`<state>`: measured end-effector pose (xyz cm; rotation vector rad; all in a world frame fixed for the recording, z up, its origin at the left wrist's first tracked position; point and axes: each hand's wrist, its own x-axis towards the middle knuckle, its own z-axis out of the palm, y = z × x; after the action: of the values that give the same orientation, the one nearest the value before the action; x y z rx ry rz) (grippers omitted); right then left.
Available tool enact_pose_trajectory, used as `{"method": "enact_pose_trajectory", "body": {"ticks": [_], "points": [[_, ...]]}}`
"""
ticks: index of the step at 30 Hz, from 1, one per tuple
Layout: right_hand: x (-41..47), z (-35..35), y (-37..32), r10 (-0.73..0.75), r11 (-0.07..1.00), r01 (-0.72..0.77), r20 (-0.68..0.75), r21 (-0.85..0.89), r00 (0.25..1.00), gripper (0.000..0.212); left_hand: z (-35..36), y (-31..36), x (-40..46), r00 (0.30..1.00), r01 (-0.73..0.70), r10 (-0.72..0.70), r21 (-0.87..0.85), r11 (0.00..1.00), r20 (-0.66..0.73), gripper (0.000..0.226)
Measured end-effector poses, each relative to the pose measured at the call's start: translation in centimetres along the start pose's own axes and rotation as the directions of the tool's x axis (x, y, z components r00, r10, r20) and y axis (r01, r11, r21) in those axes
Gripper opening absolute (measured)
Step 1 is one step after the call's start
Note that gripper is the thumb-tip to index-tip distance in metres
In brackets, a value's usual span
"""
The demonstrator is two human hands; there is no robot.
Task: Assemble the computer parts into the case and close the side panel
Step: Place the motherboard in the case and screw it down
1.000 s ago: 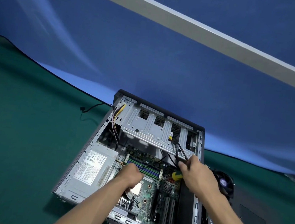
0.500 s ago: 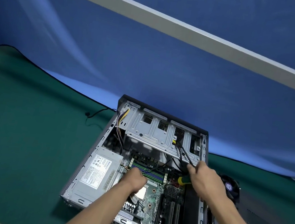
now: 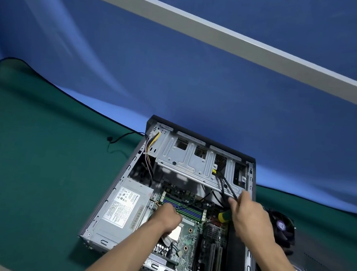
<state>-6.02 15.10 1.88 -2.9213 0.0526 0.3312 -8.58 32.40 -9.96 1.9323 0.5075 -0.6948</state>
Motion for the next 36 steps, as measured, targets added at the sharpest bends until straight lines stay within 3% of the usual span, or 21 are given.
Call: {"method": "enact_pose_trajectory", "body": {"ticks": [5,8,11,15,19,22,25,27,30,32,34,36], "points": [[-0.2,-0.6,-0.4,0.039,0.998,-0.047,0.184,0.038,0.982,0.023,0.0,0.0,0.0,1.000,-0.010,0.010,0.019,1.000,-0.010,0.034],[-0.6,-0.3,-0.8,0.050,0.998,-0.047,0.078,-0.045,0.996,0.029,0.0,0.1,-0.1,1.000,-0.012,0.013,0.038,0.999,-0.017,0.036],[-0.7,-0.2,-1.7,0.024,0.999,-0.028,0.133,0.028,0.991,0.021,-0.1,0.1,-0.1,1.000,-0.015,0.016,0.053,0.998,-0.018,0.037],[-0.3,0.0,-2.2,0.015,0.993,-0.005,0.079,-0.118,0.997,0.030,0.0,-0.1,-0.1,1.000,-0.027,0.028,0.042,0.999,-0.008,0.036],[0.0,-0.1,-3.2,-0.024,0.999,0.011,0.260,0.051,0.965,0.024,-0.1,-0.2,-0.2,0.999,-0.035,0.035,0.035,0.999,-0.008,0.036],[0.2,0.4,-3.3,-0.008,0.990,0.018,0.075,-0.140,0.997,0.026,0.0,-0.3,-0.2,1.000,-0.028,0.028,0.010,1.000,0.000,0.035],[0.5,-0.3,-3.3,0.042,0.998,-0.050,0.176,0.038,0.984,0.039,-0.1,-0.3,-0.3,1.000,-0.022,0.022,-0.004,1.000,0.002,0.035],[0.3,-0.3,-3.4,0.031,0.997,-0.044,0.195,0.061,0.980,0.048,-0.1,-0.3,-0.3,1.000,-0.021,0.021,-0.010,1.000,0.006,0.034],[-0.2,0.6,-2.9,0.056,0.997,-0.056,-0.011,-0.053,0.998,0.029,0.1,-0.3,-0.2,1.000,-0.008,0.008,-0.014,1.000,0.012,0.031],[-0.2,0.4,-2.6,0.057,0.998,-0.056,0.033,-0.023,0.998,0.030,0.0,-0.3,-0.3,1.000,-0.006,0.006,-0.008,1.000,0.011,0.031],[0.2,0.0,-2.5,0.031,0.995,-0.046,0.164,0.086,0.986,0.038,-0.1,-0.3,-0.3,1.000,-0.002,0.002,0.000,1.000,0.017,0.030],[0.0,-0.1,-2.4,0.028,0.998,-0.037,0.168,0.047,0.985,0.033,-0.1,-0.1,-0.3,1.000,0.001,-0.001,0.002,1.000,0.025,0.032]]}}
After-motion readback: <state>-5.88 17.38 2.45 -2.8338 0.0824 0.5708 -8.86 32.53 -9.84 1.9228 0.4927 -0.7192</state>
